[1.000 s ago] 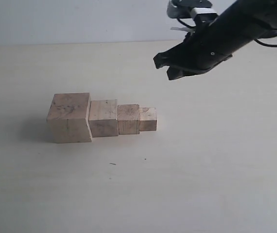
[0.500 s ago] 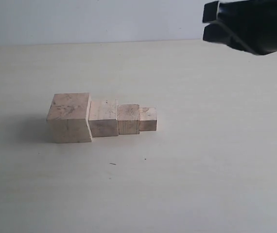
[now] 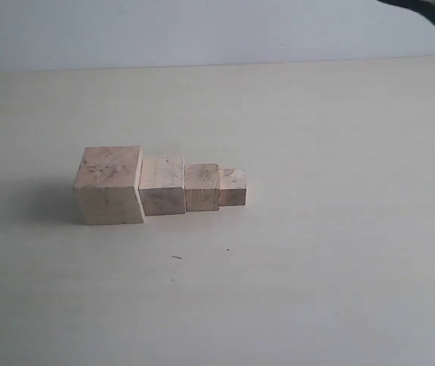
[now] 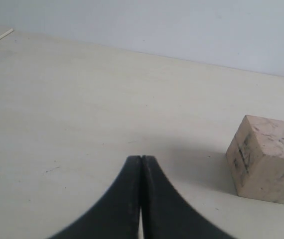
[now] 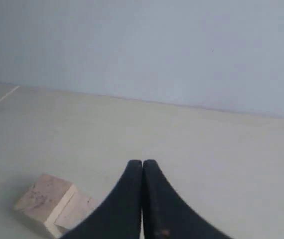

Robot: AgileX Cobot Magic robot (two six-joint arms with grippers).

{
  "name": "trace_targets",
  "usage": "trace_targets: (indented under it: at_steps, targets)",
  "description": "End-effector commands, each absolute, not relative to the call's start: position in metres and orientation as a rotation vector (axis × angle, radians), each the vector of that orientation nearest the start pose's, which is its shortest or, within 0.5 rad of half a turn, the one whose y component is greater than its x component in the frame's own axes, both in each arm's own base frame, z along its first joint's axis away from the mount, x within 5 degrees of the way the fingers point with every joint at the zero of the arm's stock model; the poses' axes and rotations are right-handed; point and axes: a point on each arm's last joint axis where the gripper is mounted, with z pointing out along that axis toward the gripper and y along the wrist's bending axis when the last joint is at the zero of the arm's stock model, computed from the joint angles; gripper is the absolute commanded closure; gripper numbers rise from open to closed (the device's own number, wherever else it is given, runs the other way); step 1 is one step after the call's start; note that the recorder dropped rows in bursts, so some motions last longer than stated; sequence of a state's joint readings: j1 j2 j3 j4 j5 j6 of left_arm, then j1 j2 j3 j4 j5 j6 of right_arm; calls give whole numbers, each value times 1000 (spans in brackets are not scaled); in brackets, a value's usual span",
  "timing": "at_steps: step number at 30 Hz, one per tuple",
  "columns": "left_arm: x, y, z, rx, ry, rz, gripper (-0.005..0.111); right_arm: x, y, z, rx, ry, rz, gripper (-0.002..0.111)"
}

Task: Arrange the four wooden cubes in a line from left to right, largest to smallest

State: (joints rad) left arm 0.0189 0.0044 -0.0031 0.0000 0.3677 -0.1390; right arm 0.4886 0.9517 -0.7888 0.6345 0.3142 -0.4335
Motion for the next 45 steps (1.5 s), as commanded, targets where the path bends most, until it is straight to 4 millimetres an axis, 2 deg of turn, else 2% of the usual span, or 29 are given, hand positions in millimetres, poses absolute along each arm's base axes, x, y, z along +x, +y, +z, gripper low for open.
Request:
trace_targets:
  at_steps: [1,4,9,14,18,22,29,35,37,45]
  targets:
    - [53,1,181,-151,1837,-91,107,162,79,345,-319,1832,503,108]
    - [53,1,181,-151,1837,-91,107,147,54,329,-205,1812,417,108]
    - [53,1,181,-151,1837,-91,107,111,19,286,-47,1747,233,108]
    - [53,1,181,-151,1837,-91,107,78,10,257,-17,1634,158,108]
    - [53,1,181,-151,1837,-91,107,63,9,246,-48,1572,136,108]
    - [53,1,181,-151,1837,-91,107,57,9,232,-43,1563,149,108]
    - [53,1,181,-151,1837,-91,107,59,6,196,70,1695,196,108]
    - [53,1,181,-151,1837,-91,107,56,5,194,18,1696,131,108]
    - [53,1,181,-151,1837,-91,107,55,5,187,5,1772,120,108]
    - [53,1,181,-151,1837,-91,107,54,5,184,-53,1803,68,108]
